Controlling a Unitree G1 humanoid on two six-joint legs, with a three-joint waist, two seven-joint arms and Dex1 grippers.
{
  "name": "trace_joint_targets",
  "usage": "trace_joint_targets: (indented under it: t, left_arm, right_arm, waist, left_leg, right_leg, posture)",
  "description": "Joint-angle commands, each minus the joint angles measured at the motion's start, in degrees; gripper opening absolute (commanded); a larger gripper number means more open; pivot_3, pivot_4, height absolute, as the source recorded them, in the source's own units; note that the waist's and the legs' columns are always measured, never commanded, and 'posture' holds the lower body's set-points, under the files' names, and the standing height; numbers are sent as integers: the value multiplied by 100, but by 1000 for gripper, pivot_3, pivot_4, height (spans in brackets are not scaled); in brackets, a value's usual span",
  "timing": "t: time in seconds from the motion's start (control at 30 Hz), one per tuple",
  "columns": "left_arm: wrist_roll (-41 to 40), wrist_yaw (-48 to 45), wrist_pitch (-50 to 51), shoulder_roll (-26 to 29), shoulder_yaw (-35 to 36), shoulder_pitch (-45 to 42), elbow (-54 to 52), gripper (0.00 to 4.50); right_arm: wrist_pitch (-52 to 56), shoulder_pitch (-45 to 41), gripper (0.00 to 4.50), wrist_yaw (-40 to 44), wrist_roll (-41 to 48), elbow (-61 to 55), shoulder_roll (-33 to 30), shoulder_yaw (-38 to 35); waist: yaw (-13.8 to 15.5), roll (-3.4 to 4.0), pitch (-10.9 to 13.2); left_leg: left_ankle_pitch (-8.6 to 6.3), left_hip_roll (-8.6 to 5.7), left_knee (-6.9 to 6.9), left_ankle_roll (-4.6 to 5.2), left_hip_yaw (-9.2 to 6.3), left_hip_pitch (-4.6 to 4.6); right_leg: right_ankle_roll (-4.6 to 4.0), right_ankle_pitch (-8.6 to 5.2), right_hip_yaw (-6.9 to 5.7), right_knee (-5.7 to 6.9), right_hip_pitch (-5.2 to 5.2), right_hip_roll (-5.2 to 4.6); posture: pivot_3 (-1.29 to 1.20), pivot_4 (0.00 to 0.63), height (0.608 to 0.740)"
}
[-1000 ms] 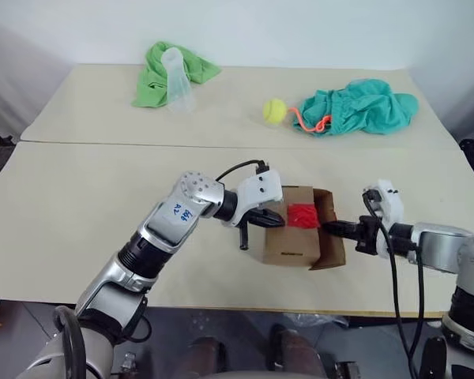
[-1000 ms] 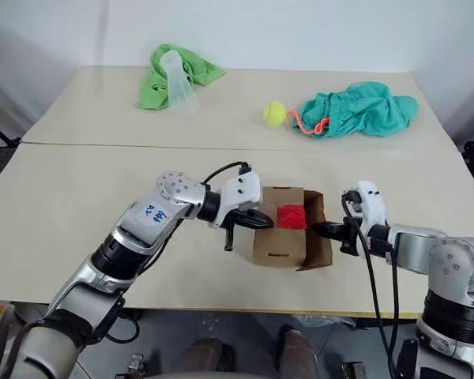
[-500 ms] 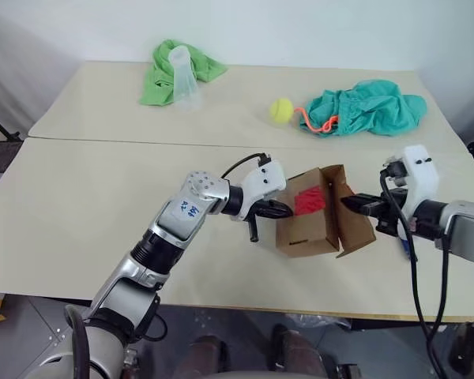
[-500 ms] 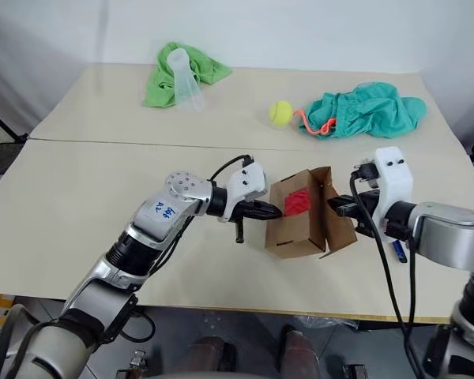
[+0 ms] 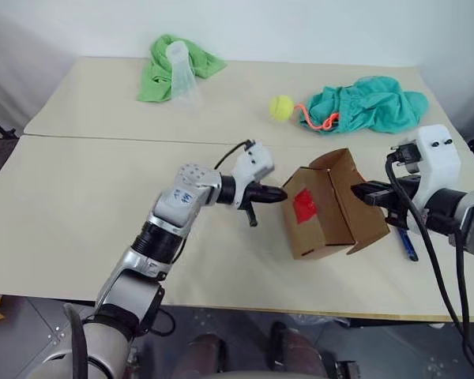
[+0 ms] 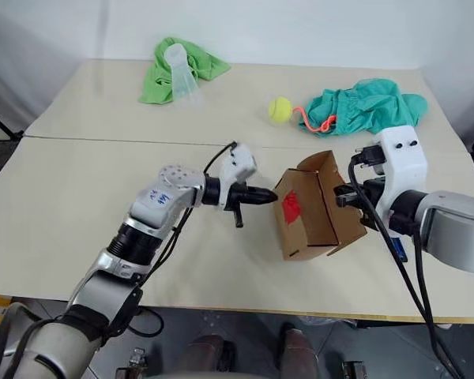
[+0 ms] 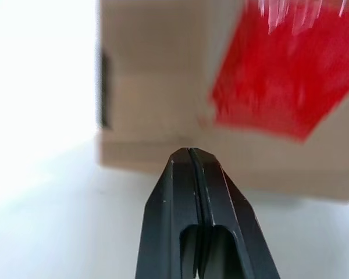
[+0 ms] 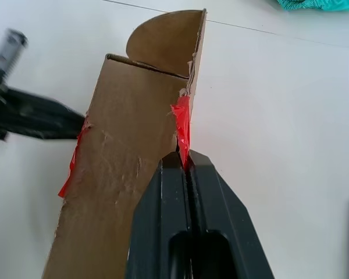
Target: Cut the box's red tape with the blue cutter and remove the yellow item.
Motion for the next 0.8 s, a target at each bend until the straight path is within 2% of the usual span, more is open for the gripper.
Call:
trace_joint_targets:
  t: [0.03,0.1,0.23,0.37,0.47,0.57,0.8]
  left_arm:
    - [-1290,-364,1130,-56,883,-557,-422,0]
    - [-1765,-435,1591,-103,1103,-768,-595,0]
    - [-1834,-301,1587,-286,912,-855,-670,0]
    - [-1218,-235,850,-538,81,-780,-495,0]
    - [-969,-375,455,-531,-323,-715,-433,0]
    - [-445,-273,-264,-658,-742,-751,66,0]
    - [490,133,-1490,-827,-1003,-974,1178,0]
  right_arm:
    - [-297,-58,11,-131,90,-174,-216,252]
    - [-434,-142,11,-224,90,-189,-221,440]
    - [-532,-257,11,-263,90,-162,-292,651]
    - [-630,-406,11,-348,90,-197,-331,774]
    - [-663,-506,11,-409,90,-200,-339,832]
    - [-714,-678,11,-444,90,-237,-342,873]
    - [-823,-808,11,-345,90,-499,-368,887]
  waist:
    - [-8,-9,7]
    - [-13,-17,12]
    - [0,-17,12]
    - [14,-18,13]
    - [2,-18,13]
    - [1,-18,13]
    - [34,-18,13]
  left_leg:
    - [0,1,2,0,-2,-1]
    - [0,6,3,0,-4,-3]
    - [0,4,-5,-1,-4,2]
    - [0,2,-3,-1,-1,0]
    - [0,3,-3,-1,5,0]
    - [1,6,-3,-4,6,2]
    - [1,6,-1,-3,0,-2]
  right_leg:
    - [0,1,1,-1,0,0]
    - [1,2,-1,-4,1,3]
    - [2,2,-8,-15,12,4]
    - [7,5,-13,-19,16,6]
    - [7,5,-12,-19,16,7]
    - [6,5,-12,-18,15,10]
    - [1,9,-9,-21,12,6]
  posture:
    - [0,150,740]
    - [0,150,740]
    - [0,150,740]
    - [0,150,740]
    - [0,150,740]
    - [0,150,740]
    - [0,150,740]
